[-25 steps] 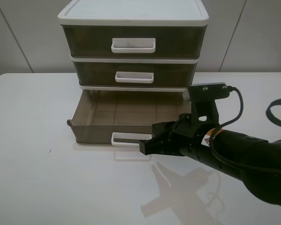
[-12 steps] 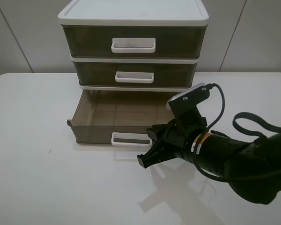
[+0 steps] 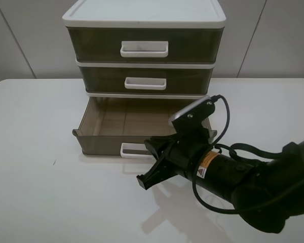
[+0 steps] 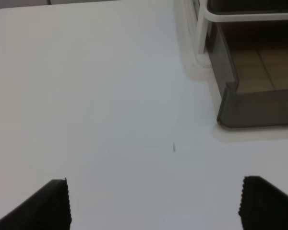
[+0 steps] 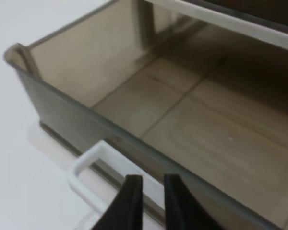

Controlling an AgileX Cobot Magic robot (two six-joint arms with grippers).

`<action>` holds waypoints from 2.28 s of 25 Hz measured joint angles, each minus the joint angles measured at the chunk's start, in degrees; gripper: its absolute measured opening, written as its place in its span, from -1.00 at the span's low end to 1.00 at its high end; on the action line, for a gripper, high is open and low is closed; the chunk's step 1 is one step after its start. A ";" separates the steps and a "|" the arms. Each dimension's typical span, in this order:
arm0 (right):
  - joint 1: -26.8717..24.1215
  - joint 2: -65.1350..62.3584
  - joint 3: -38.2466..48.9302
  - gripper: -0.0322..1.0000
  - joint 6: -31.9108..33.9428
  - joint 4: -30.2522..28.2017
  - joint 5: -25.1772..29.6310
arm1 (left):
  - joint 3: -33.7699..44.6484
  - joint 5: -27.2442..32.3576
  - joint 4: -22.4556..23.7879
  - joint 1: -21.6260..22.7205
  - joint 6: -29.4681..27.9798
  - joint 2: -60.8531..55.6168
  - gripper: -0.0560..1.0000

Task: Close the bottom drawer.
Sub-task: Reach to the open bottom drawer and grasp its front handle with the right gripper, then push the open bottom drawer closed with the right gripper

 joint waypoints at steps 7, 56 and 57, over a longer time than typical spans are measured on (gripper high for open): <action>0.18 6.62 -0.06 -0.90 0.02 -5.44 -7.46 | 0.00 0.00 0.00 0.00 0.00 0.00 0.47; -1.11 17.33 -18.32 -0.90 -0.20 20.50 -3.65 | 0.00 0.00 0.00 0.00 0.00 0.00 0.47; -1.11 17.77 -18.96 -0.90 -0.20 20.90 -3.65 | 0.00 0.00 0.00 0.00 0.00 0.00 0.47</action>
